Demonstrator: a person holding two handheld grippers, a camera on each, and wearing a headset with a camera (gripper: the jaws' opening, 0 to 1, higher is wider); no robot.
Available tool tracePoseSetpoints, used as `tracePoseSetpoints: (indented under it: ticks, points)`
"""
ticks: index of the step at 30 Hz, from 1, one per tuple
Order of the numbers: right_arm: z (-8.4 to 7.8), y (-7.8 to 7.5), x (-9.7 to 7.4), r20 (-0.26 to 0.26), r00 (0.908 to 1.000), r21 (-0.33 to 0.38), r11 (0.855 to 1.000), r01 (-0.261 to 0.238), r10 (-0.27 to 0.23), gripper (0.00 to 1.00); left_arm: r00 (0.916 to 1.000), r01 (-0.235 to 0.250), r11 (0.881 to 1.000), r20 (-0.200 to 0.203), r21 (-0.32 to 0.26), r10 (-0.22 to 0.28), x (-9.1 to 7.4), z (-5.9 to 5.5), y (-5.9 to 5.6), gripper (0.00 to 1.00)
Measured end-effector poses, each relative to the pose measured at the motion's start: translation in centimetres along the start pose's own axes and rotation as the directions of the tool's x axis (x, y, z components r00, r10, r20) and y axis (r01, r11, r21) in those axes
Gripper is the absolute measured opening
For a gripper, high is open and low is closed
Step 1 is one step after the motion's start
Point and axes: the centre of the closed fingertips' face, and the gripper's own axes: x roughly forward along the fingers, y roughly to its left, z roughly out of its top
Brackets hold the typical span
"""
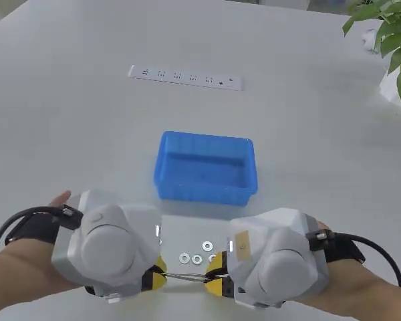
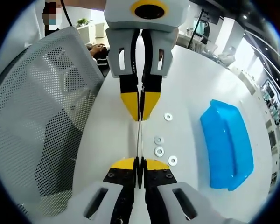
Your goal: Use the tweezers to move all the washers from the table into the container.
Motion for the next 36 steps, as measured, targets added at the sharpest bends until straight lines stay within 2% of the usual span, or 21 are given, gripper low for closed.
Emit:
tracePoseSetpoints:
  ticks: [4,8,10,13,20,22,24,29,36]
  points:
    - [0.3,0.2,-0.1,0.022,0.9998,0.006,1.000,0.002,-0.003,0.06,0.9999,0.009,1.000,0.013,-0.009,-0.009,-0.5,0.0,-0.2,0.06]
    - [0.8,0.3,-0.5,0.051,0.9985,-0.012,1.000,0.019,-0.018,0.06,0.9989,0.012,1.000,0.046,-0.014,-0.011,-1.2,0.3,-0.5,0.06]
    - [1.0,0.3,-0.8,0.064,0.9975,-0.011,0.999,0.031,-0.030,0.06,0.9962,-0.002,1.000,0.087,-0.016,0.003,-1.9,1.0,-0.4,0.06]
    - [1.5,0.0,-1.2,0.100,0.9937,0.013,0.999,0.049,-0.050,0.06,0.9873,-0.019,1.000,0.158,-0.009,0.020,-3.2,2.2,-0.5,0.06]
    - [2.1,0.1,-1.2,0.141,0.9878,0.030,0.998,0.063,-0.066,0.06,0.9727,-0.045,0.998,0.230,0.043,0.034,-4.5,4.2,-0.8,0.06]
    - [2.2,0.1,-1.3,0.149,0.9862,0.032,0.997,0.069,-0.073,0.06,0.9711,-0.061,0.995,0.235,0.075,0.042,-4.6,4.6,-0.8,0.06]
    - [2.2,0.1,-1.5,0.159,0.9841,0.041,0.996,0.075,-0.080,0.06,0.9673,-0.065,0.995,0.250,0.079,0.043,-4.7,5.1,-0.9,0.06]
    - [2.3,0.0,-2.0,0.185,0.9777,0.065,0.994,0.088,-0.099,0.06,0.9499,-0.081,0.994,0.308,0.076,0.053,-5.0,6.7,-0.8,0.05]
    - [2.0,0.0,-2.2,0.197,0.9741,0.082,0.992,0.097,-0.112,0.06,0.9484,-0.074,0.994,0.314,0.086,0.043,-4.7,7.2,-0.8,0.05]
